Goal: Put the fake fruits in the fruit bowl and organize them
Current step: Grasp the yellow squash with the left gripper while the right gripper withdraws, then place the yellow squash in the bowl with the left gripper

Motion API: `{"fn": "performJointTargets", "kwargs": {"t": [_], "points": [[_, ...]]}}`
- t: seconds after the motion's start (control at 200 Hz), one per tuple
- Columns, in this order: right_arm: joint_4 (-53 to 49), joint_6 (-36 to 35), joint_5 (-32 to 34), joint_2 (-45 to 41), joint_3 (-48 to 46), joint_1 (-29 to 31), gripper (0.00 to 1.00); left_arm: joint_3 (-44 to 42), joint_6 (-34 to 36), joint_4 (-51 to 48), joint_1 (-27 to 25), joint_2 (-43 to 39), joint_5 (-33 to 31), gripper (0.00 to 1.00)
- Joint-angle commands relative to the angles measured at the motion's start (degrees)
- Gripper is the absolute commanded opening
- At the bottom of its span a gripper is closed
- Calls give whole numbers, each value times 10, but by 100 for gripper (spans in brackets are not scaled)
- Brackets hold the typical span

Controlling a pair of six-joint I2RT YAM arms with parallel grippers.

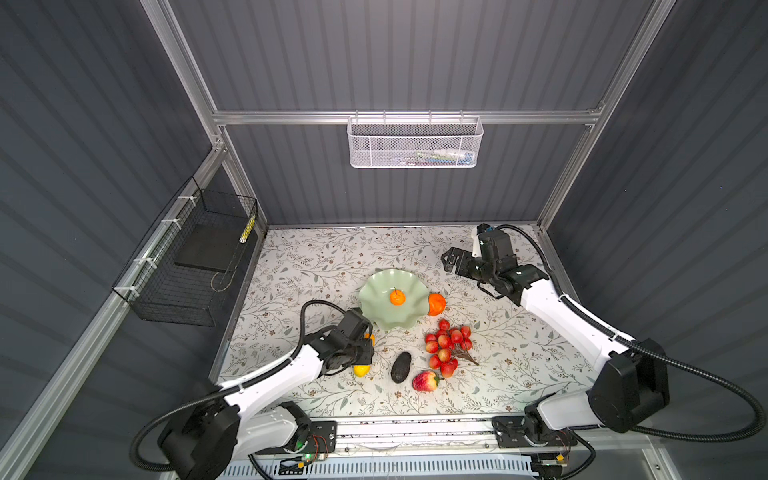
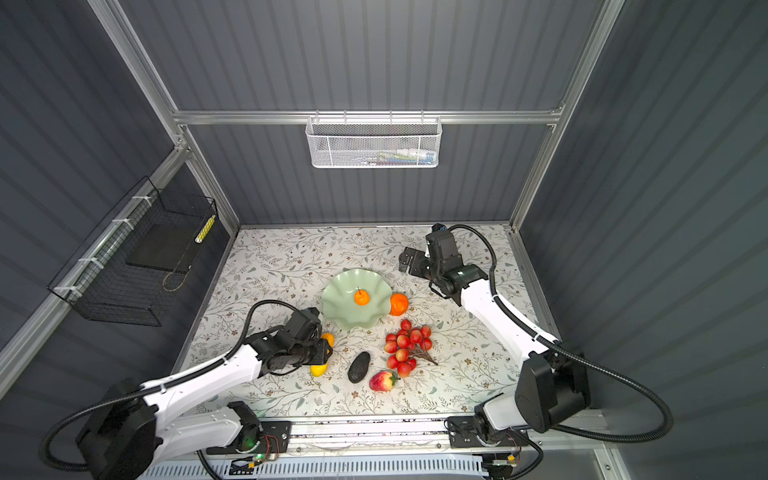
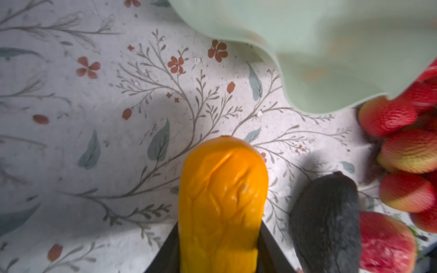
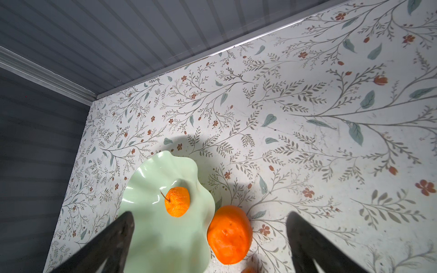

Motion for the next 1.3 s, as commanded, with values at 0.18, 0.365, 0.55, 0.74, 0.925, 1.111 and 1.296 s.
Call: {"fn": "performJointTargets", "kwargs": {"t": [0.18, 0.365, 0.55, 0.74, 0.925, 1.111, 1.296], "points": [[-3, -7, -9, 5, -1, -18, 99, 113, 1, -137, -2, -110, -67, 35], [-29, -19, -10, -2, -17, -20, 99, 252, 96, -57, 0, 69, -85, 37], [-53, -22, -31, -13, -45, -22, 98, 356, 146, -4, 36, 235, -42, 36], [-50, -24, -48, -32, -90, -24, 98, 378, 139, 39, 96, 323, 3, 35], [-41, -23, -58, -40, -116, -24, 98, 403, 153, 52, 100, 389, -7, 36], [-36, -19, -79, -32, -131, -24, 98, 416, 145, 69, 101, 431, -5, 37], [-8, 7, -107, -22, -152, -24, 96, 436, 137, 59, 102, 464, 0, 45]]}}
